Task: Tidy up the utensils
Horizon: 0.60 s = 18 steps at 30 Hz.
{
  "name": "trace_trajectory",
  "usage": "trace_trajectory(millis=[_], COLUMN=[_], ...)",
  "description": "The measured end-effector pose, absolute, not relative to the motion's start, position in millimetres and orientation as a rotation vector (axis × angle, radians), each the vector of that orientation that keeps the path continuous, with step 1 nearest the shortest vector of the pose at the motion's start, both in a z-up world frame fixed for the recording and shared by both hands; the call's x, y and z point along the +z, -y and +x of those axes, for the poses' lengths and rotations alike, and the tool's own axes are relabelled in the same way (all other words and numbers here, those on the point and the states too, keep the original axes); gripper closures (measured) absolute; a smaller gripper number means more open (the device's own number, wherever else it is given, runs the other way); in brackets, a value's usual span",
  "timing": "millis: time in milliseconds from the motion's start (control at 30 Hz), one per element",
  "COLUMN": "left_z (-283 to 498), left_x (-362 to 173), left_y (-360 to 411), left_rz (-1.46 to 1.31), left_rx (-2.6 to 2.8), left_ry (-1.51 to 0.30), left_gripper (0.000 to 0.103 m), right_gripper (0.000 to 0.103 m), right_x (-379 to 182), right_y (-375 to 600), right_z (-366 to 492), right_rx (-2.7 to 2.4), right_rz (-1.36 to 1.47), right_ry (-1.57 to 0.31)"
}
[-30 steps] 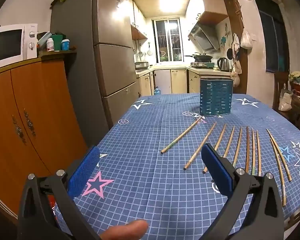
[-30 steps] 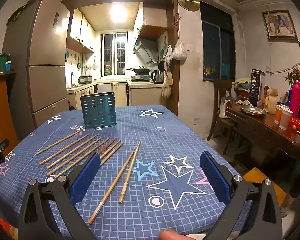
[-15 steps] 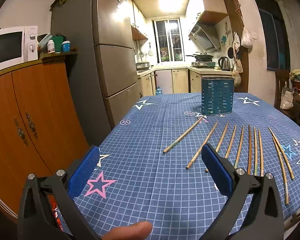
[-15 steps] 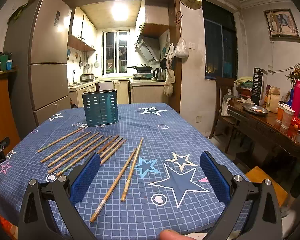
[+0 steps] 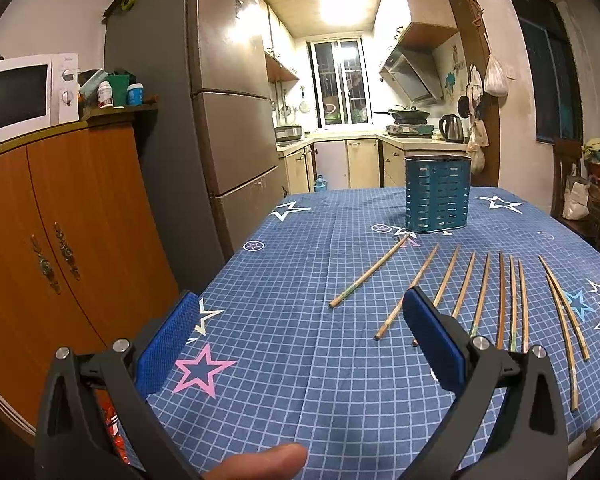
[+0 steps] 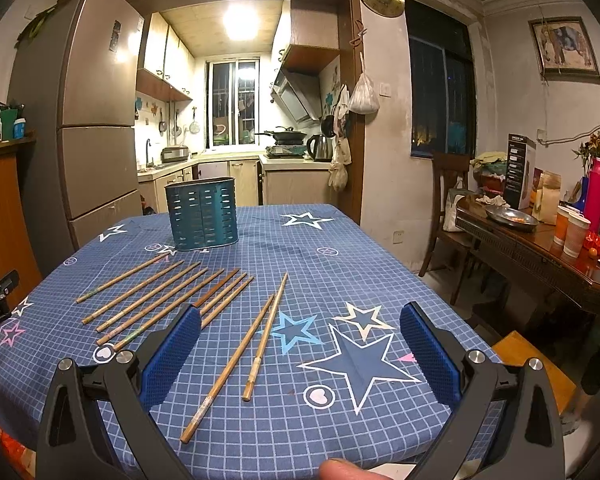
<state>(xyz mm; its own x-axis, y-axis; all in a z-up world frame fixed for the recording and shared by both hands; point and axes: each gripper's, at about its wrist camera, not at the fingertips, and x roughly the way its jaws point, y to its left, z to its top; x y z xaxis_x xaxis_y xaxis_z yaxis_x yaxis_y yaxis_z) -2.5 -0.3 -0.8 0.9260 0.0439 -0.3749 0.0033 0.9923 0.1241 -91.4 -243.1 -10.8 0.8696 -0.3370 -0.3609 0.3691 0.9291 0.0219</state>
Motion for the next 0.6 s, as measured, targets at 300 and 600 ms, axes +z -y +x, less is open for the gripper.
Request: trace_trajectory(millis=[300, 600], left_z=[-1.3, 0.3], left_x=[-1.1, -2.2], left_y=[-0.8, -1.5], left_rz=[0.119, 0.120], left_rx=[0.025, 0.031], left_ry=[-0.393, -0.394], left_gripper=[0.005, 0.005], right_gripper=[0.003, 0.003], right_x=[-12.4, -13.6], right_y=[240.9, 239.8], right_z=[-93.4, -94.6], right_rx=[-0.365, -0.365], right_rz=[0.092, 0.093], right_ry=[-0.362, -0.363])
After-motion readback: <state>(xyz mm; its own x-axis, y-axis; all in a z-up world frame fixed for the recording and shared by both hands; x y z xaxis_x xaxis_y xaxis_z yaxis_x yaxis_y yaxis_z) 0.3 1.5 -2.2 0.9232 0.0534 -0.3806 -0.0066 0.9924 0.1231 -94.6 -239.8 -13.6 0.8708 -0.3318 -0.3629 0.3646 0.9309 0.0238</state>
